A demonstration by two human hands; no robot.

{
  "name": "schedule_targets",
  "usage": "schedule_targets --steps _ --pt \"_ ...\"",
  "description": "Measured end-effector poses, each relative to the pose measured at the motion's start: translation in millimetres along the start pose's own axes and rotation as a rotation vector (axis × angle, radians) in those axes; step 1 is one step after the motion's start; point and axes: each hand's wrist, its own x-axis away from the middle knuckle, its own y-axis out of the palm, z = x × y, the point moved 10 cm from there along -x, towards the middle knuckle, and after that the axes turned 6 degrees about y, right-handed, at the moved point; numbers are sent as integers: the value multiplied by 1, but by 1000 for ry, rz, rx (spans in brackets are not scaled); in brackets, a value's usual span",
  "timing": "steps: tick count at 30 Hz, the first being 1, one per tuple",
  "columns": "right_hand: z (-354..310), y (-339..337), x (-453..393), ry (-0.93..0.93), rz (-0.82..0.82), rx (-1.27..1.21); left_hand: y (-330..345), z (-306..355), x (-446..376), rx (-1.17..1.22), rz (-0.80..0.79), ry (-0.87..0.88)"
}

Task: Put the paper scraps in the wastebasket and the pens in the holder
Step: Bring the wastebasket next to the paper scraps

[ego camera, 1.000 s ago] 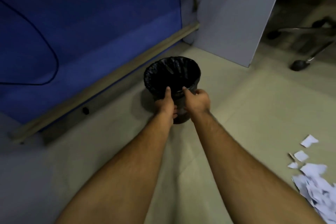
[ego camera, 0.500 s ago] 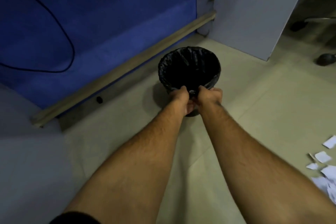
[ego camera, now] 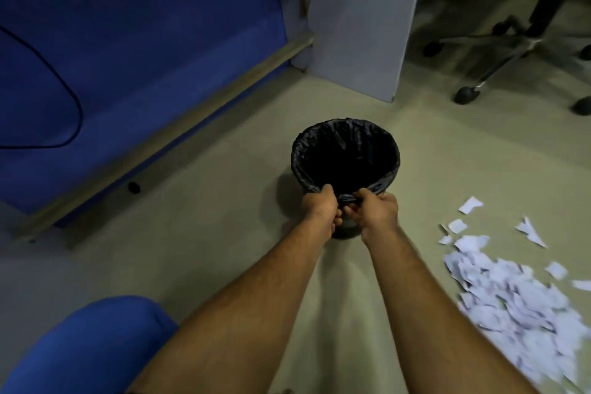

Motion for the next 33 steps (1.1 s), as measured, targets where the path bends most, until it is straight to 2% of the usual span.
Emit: schedule_targets --steps 10,16,20,22,25,29,31,33 --pt "-19 -118 21 -66 154 -102 75 -28 64 -86 -106 49" --pt "-25 -133 35 -99 167 -151 85 -28 82 -134 -127 243" --pt "-28 -166 56 -152 284 -198 104 -48 108 -69 -330 283" --pt "-19 -192 64 -197 372 -192 118 -68 117 -144 -457 265" --pt "3 -244 64 -234 543 71 155 -100 128 -406 -633 345" --pt "33 -311 64 -206 694 509 203 -142 137 -945 -771 577" --pt "44 -347 64 -180 790 743 234 -163 143 -1214 -834 745" --pt "57 -367 59 -133 805 992 249 -180 145 -1411 -848 877"
